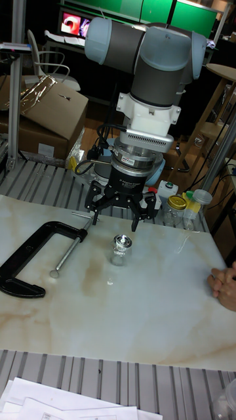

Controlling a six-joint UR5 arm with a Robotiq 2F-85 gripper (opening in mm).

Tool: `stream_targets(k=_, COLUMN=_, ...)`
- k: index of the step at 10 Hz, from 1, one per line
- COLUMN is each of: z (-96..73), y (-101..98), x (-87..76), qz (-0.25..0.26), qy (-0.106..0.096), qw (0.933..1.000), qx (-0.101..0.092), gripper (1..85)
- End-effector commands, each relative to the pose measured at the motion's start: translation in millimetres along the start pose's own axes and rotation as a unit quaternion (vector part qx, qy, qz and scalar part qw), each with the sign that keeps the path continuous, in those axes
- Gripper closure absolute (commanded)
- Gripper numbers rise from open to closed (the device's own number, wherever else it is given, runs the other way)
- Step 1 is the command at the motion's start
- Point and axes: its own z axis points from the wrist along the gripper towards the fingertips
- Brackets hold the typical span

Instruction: Unscrew the lid from the jar

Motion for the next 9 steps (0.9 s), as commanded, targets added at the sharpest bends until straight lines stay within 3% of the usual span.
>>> stream_targets(k=1, z=-0.3, y=12.1, x=-9.1, qz=-0.006, qy=-0.018, qw=0.9996, qx=-0.019, gripper=84.3)
stream_targets(k=2, z=0.2, y=17.9, x=-9.4, qz=0.003, qy=-0.018, qw=0.9997, qx=-0.019, gripper=84.3)
stream_targets(k=3, z=0.7, y=15.6, x=-9.1, qz=0.003, qy=-0.018, qw=0.9998, qx=-0.004, gripper=84.3)
stream_targets(k=6, z=0.5, y=16.1, x=-9.1, qz=0.002, qy=-0.018, qw=0.9998, qx=-0.004, gripper=84.3)
stream_targets(k=7, z=0.2, y=17.9, x=-7.4, qz=0.001, qy=-0.015, qw=0.9999, qx=-0.008, gripper=84.3)
stream_targets(k=8, z=0.6, y=27.2, x=-2.9, qz=0.007, qy=-0.01, qw=0.9995, qx=-0.028, gripper=84.3)
stream_targets(k=9, z=5.0, y=31.4, x=3.1, qz=0.006, qy=-0.012, qw=0.9993, qx=-0.035, gripper=84.3)
